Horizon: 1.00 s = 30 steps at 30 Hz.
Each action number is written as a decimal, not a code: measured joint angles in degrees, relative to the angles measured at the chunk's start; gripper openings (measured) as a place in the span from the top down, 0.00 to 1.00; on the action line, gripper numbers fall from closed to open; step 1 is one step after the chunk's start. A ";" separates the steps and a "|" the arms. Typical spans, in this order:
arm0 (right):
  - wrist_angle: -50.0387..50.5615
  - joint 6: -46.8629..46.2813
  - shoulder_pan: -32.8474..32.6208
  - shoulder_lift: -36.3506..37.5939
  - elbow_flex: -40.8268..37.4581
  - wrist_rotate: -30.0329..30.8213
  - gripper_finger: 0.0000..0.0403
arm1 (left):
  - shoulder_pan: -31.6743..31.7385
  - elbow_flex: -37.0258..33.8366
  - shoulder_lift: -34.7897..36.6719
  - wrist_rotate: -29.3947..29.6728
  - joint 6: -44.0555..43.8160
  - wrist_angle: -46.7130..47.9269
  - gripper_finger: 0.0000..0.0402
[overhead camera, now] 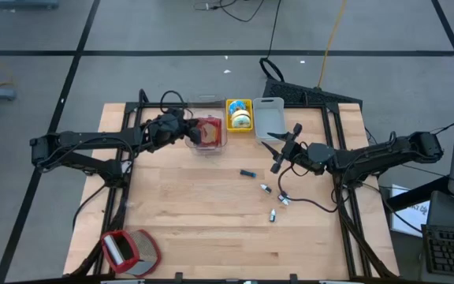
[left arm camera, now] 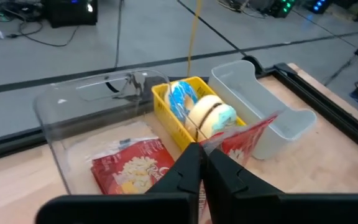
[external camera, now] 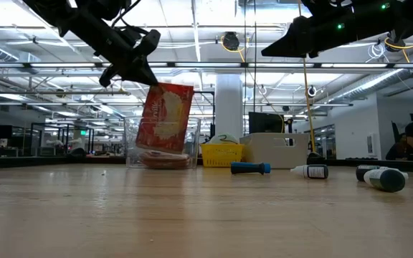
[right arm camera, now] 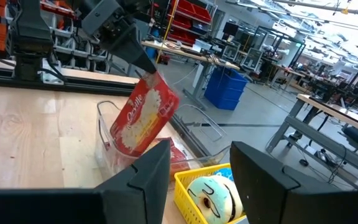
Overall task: Pick & Place Food Item
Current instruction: Stack the red popcorn bag on top of the other red popcorn bags in the clear bin, then put the violet food coloring bottle into the grey bin
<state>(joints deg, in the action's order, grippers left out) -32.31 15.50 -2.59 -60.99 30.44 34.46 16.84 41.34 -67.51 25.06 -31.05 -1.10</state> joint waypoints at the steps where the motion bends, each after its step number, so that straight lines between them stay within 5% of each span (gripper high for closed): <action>1: 0.00 -0.18 0.00 0.00 0.00 0.00 0.61 | 0.00 0.00 0.00 0.58 -0.15 0.00 0.94; 17: 0.07 -1.32 -0.02 0.00 0.00 0.00 0.61 | 1.92 0.95 0.00 1.20 10.56 -6.96 0.45; 23: 1.42 -1.51 -2.69 0.00 0.00 0.05 0.61 | -1.91 6.45 0.02 -5.55 17.60 -4.08 0.38; 30: 4.73 -3.02 -11.74 0.02 0.31 1.38 0.61 | -11.62 14.71 1.20 -6.24 22.34 8.10 0.37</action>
<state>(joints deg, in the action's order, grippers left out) -27.58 12.48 -14.33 -60.97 30.75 35.84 5.22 56.05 -66.30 18.81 -8.71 7.00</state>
